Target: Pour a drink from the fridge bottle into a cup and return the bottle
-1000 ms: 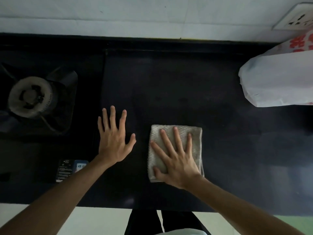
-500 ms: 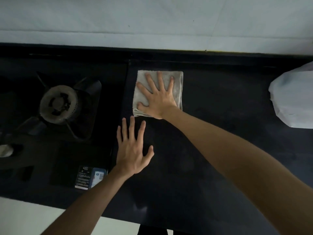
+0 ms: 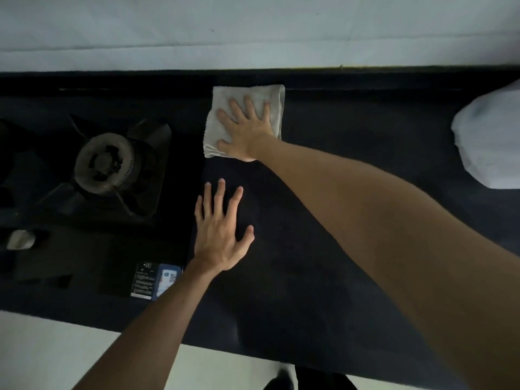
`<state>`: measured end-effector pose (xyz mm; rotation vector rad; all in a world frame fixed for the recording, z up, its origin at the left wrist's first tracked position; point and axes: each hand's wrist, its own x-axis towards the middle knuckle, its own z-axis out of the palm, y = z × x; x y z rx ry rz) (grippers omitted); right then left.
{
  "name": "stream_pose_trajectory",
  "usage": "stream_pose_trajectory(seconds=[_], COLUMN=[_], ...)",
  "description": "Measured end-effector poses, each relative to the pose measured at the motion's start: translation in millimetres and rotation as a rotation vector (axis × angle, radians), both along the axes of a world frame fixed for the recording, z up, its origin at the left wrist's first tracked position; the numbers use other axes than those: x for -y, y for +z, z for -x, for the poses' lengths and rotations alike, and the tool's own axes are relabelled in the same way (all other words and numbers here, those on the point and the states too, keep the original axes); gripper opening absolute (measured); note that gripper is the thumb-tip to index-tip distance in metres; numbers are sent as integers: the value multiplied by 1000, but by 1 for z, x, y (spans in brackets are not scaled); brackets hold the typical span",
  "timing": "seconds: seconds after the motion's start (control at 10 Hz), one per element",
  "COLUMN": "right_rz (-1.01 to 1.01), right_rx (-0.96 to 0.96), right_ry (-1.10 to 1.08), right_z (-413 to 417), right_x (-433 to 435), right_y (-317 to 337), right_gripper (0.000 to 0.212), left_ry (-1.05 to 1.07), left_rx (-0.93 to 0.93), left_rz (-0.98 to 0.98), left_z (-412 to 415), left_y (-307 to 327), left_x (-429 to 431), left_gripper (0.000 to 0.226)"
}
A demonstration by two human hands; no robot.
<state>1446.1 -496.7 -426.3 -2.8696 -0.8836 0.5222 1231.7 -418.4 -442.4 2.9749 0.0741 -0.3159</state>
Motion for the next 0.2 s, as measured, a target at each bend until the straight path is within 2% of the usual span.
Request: stream_pose_trajectory(seconds=[0.1,0.2], right_rz=[24,20], right_rx=[13,11], right_ry=[46,-26], right_z=[27,58], right_x=[32,75], right_y=[16,21], right_gripper=[71,67], left_ry=[4,5], left_rx=[30,-7], left_rz=[-33,-110], left_z=[6,5], left_y=[0,4], left_x=[9,12], left_gripper=[81,80])
